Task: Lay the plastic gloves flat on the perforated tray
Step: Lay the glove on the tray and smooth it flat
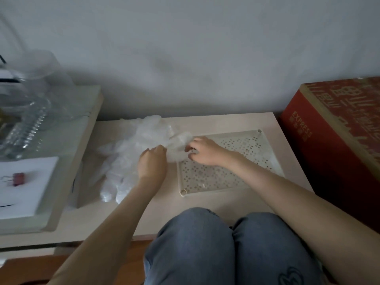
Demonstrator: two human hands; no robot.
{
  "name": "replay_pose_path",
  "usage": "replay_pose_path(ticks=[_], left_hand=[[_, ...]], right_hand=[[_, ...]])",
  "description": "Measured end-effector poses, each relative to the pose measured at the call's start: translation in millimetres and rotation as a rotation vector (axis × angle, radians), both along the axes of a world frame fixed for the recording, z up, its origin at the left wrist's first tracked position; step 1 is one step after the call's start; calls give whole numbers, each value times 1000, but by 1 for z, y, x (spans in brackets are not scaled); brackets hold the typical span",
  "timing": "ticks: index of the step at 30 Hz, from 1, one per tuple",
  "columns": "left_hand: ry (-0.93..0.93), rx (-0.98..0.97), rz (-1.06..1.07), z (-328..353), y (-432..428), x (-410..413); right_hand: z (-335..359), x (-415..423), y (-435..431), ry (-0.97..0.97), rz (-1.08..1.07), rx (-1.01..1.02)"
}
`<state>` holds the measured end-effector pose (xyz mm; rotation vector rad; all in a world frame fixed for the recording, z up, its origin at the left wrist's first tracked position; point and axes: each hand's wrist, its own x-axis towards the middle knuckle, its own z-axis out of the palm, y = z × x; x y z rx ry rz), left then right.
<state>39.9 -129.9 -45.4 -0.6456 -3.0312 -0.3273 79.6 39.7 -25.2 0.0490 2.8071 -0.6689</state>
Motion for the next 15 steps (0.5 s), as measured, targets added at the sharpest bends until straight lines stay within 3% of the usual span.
replay_pose_path(ticks=[5, 7, 9, 12, 15], left_hand=[[-84, 453, 230, 20, -4, 2], [-72, 646, 300, 31, -8, 0], [-135, 968, 371, 46, -13, -2], [-454, 1299, 311, 75, -15, -4], [-778, 1268, 94, 101, -9, -2]], right_hand=[[13, -2, -9, -16, -102, -188], [18, -3, -12, -45, -219, -463], [22, -3, -14, -76, -319, -833], [28, -3, -9, -21, -356, -1047], [40, -3, -1, 53, -293, -1072]])
